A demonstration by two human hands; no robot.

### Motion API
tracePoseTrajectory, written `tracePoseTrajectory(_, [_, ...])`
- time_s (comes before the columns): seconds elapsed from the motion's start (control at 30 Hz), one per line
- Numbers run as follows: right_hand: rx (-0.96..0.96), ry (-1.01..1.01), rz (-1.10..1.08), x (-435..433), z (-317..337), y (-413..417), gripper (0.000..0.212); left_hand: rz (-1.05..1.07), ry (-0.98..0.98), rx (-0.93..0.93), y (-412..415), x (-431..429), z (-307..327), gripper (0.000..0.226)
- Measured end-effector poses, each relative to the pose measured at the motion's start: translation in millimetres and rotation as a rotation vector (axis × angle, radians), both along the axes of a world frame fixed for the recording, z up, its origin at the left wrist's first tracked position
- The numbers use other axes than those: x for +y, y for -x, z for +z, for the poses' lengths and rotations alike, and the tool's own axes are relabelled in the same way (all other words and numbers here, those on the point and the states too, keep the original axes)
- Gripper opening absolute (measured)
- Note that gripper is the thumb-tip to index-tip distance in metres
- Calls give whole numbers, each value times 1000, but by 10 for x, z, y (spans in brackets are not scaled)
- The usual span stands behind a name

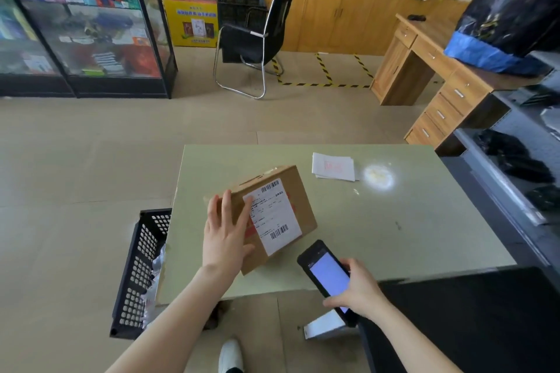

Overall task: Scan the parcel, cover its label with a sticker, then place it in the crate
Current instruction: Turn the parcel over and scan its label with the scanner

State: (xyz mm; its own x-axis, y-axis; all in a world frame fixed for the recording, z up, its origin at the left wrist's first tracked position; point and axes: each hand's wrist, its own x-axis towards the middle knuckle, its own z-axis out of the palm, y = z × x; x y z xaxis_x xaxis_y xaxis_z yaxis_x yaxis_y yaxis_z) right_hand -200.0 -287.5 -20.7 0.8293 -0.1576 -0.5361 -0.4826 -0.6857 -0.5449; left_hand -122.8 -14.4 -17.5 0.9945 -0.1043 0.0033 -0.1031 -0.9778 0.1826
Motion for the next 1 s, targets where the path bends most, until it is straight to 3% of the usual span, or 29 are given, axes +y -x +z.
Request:
tracePoseTrajectory(0.4, [5,139,60,16,110,495,84,-45,-86,-7,331,-124,74,92])
tracePoseTrajectory(0.67, [4,156,75,21,45,388,90,-55,-99,6,227,-27,23,102])
tracePoseTrajectory(1.0, [-27,186,-116,-112,-106,-74,79,-58,100,199,-446,261,108,109])
